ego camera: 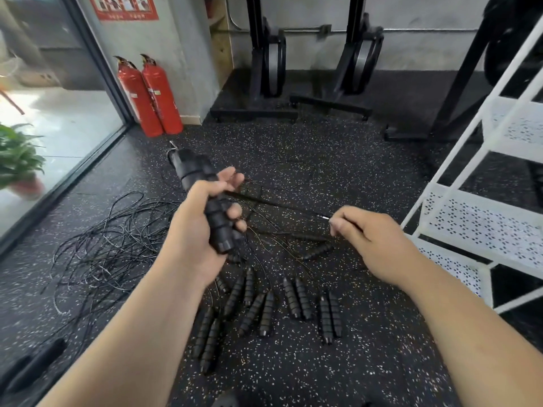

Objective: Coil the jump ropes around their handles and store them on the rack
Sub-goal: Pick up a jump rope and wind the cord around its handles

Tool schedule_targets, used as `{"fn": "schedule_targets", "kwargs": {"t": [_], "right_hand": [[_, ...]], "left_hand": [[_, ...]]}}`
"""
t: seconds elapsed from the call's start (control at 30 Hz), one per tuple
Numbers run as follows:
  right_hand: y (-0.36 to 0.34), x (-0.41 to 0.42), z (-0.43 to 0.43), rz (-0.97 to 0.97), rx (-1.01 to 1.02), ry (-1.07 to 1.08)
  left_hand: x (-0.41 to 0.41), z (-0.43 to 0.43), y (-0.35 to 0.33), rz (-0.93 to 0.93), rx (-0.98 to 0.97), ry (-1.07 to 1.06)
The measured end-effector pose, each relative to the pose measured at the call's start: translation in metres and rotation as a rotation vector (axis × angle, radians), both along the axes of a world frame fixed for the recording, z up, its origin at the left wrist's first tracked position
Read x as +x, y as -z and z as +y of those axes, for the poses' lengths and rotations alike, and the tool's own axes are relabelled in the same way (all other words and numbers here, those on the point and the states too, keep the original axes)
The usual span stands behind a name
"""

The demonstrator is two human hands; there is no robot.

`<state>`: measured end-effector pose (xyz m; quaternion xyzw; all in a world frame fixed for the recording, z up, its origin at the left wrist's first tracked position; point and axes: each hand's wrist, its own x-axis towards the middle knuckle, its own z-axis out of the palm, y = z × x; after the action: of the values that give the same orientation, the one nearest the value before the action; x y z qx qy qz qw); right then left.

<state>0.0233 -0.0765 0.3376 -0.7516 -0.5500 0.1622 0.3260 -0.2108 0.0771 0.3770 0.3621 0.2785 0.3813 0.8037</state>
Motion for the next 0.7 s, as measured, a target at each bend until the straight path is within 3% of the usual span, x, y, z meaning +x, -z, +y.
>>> {"fn": "schedule_targets", "kwargs": {"t": [0.13,0.3,0.43,0.6,0.7], "right_hand": [[-0.001,-0.023,0.007,0.053,0.193,0.114],[0.018,-0.049,0.016,-0.004,0.183,0.014],[0.020,-0.045,0.017,-0.027,0.118,0.005],[0.012,-0.014,0.007,-0.048,-0.107,-0.060],[0.005,0.002,0.000,-0.036,-0.064,-0.004]], "left_hand": [[0.008,-0.022,0.006,0.078,0.040,0.104],[0.031,-0.069,0.021,0.144,0.041,0.322],[0.035,-0.070,0.024,0.148,0.017,0.298],[0.022,-0.037,0.013,0.093,0.059,0.190],[0.009,-0.012,0.006,0.020,0.068,0.080]]}}
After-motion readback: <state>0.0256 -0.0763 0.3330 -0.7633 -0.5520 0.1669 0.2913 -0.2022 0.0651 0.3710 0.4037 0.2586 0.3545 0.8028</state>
